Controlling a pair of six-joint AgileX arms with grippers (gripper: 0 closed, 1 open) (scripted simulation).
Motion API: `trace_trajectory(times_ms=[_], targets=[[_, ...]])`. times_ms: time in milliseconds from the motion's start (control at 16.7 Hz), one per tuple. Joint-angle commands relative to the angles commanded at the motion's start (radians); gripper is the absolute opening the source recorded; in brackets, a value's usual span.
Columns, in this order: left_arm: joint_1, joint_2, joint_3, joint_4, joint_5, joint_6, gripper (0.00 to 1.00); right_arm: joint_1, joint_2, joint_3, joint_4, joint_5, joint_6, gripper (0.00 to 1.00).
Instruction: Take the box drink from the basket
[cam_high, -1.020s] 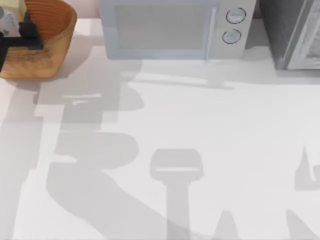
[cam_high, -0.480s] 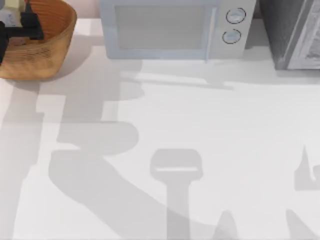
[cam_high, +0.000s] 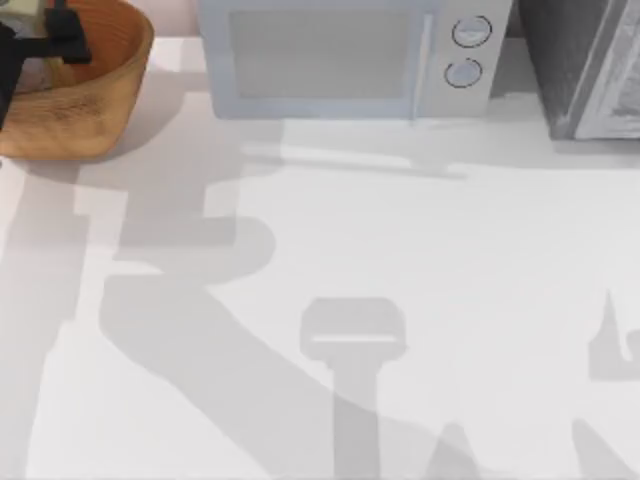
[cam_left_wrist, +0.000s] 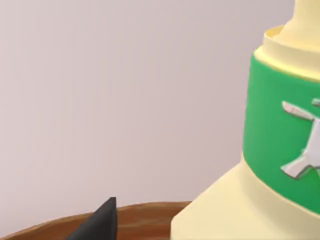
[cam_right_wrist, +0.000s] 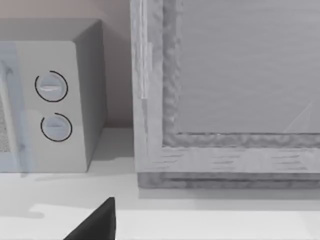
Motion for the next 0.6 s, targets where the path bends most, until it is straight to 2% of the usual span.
trace_trajectory(times_ms=[60,600], targets=[[0.000,0.000,0.000,0.000,0.000,0.000,1.00,0.000,0.000,0.000,0.000,0.000,0.000,1.00],[0.000,0.000,0.000,0.000,0.000,0.000,0.32,0.000,0.000,0.000,0.000,0.000,0.000,1.00]])
